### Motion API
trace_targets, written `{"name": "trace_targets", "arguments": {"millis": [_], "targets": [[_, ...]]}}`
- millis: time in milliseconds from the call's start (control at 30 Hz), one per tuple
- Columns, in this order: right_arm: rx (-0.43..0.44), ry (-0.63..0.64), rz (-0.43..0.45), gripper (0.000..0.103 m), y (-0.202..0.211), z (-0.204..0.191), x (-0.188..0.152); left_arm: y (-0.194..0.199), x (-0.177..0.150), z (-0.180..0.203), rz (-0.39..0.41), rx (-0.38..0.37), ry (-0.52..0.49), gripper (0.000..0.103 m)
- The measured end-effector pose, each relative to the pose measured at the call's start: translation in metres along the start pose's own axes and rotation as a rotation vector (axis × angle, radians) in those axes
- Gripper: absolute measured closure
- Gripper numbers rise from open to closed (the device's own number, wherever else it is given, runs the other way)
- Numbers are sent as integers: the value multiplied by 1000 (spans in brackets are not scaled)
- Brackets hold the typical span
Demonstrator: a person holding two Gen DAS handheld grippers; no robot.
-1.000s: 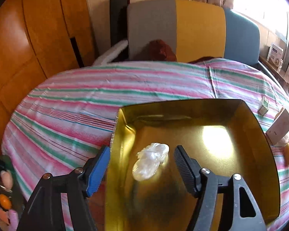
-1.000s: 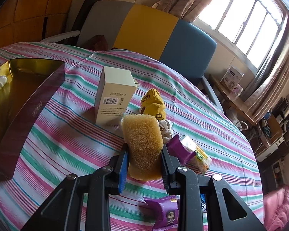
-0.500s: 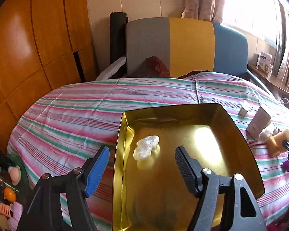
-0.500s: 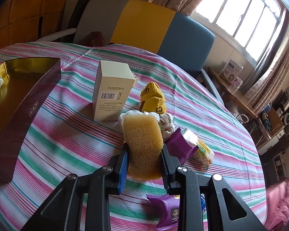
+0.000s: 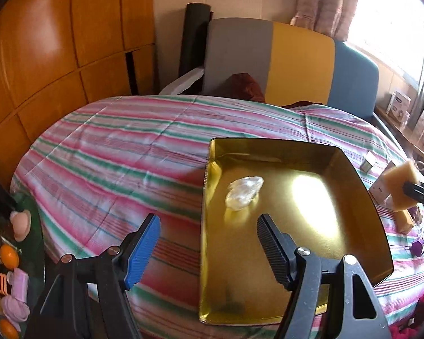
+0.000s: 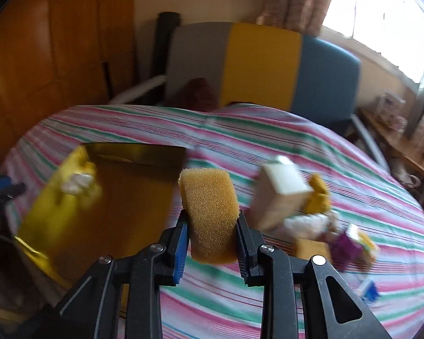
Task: Organize objects
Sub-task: 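Place the yellow sponge in the gold tray beside the bundle with the right gripper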
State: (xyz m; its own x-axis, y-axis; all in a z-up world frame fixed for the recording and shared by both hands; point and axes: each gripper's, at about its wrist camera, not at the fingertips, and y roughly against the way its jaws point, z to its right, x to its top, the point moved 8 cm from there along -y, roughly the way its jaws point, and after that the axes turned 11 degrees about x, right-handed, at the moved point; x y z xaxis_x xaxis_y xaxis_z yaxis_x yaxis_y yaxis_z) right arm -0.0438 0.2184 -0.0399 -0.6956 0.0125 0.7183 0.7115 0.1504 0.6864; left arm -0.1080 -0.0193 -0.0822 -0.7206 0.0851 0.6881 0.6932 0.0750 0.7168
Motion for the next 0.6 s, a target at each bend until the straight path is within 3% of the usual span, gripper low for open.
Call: {"name": "trace_targets", "arguments": {"millis": [167, 267, 400, 600], "targets": [[265, 14, -83, 73, -47, -88, 19, -4, -8, -21, -28, 4, 37, 31], [360, 4, -170, 73, -84, -128, 18, -7, -13, -28, -44, -1, 52, 31], [426, -62, -288, 73, -140, -162, 16, -12, -19, -32, -63, -20, 67, 31], [376, -106, -343, 73, -197, -181, 22, -19, -24, -38, -84, -32, 87, 31]]}}
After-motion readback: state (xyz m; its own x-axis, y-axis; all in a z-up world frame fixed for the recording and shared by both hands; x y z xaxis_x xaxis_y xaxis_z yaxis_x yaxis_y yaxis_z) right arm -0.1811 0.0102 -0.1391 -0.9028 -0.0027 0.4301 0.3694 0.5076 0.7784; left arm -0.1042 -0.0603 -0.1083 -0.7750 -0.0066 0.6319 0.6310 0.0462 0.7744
